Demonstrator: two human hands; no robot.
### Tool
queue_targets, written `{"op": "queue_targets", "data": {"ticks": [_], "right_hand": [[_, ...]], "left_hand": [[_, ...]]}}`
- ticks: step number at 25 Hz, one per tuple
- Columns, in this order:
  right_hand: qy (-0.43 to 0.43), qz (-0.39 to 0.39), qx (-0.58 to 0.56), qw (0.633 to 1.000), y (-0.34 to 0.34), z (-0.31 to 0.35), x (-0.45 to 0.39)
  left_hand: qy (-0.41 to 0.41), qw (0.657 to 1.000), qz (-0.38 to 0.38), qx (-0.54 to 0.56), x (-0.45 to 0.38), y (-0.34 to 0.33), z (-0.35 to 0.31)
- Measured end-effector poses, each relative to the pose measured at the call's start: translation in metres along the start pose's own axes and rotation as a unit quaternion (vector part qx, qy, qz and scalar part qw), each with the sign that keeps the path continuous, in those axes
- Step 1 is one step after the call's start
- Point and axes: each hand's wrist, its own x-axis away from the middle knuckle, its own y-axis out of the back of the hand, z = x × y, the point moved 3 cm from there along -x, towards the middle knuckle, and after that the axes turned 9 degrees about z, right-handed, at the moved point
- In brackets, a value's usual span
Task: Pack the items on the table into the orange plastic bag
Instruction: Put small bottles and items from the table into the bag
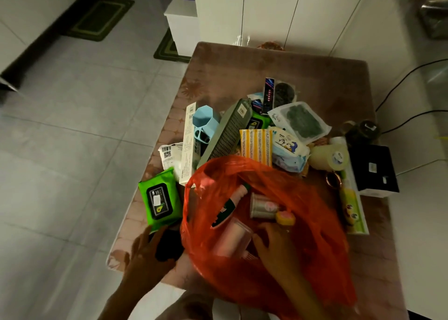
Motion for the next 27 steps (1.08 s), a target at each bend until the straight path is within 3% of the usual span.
{"op": "queue_targets", "data": {"ticks": [2,6,8,10,13,15,16,18,20,21,23,25,27], "right_hand": [[-0.007,-0.006,-0.003,1.000,0.008,-0.010,-0.002],[-0.016,-0.018,-0.031,0.999,0.017,-0.027,-0.002],[-0.013,-0.017,-0.043,0.999,0.018,-0.031,0.000],[0.002,-0.028,-0.068,0.997,0.024,-0.027,0.008],[0.000,-0.059,-0.163,0.985,0.053,-0.013,0.024],[-0.007,-0.024,-0.350,0.936,0.069,0.006,0.034],[0.002,0.024,-0.471,0.882,0.073,0.019,0.037],[0.023,0.128,-0.635,0.762,0.073,0.041,0.041],[0.006,0.168,-0.682,0.711,0.069,0.046,0.043],[-0.029,0.151,-0.683,0.714,0.065,0.036,0.044],[-0.118,0.066,-0.626,0.768,0.064,0.001,0.044],[-0.150,-0.004,-0.505,0.850,0.066,-0.035,0.045],[-0.091,0.031,-0.408,0.908,0.060,-0.042,0.040]], "left_hand": [[-0.025,0.993,0.101,-0.052,-0.019,-0.014,0.013],[-0.068,0.986,0.117,-0.094,-0.030,-0.022,-0.005],[-0.053,0.995,0.059,-0.055,-0.021,-0.012,-0.021],[0.019,0.996,-0.035,0.079,-0.012,0.014,-0.030],[0.028,0.946,-0.183,0.266,0.002,0.080,-0.049],[-0.053,0.909,-0.194,0.365,0.015,0.116,-0.086],[-0.118,0.908,-0.158,0.371,0.022,0.123,-0.117],[-0.211,0.908,-0.024,0.361,0.029,0.107,-0.179],[-0.257,0.899,0.129,0.330,0.031,0.064,-0.226],[-0.260,0.899,0.184,0.299,0.030,0.038,-0.237],[-0.251,0.915,0.209,0.238,0.022,0.004,-0.242],[-0.262,0.953,0.060,0.142,0.010,0.011,-0.232],[-0.274,0.953,-0.128,0.021,-0.002,0.028,-0.207]]}}
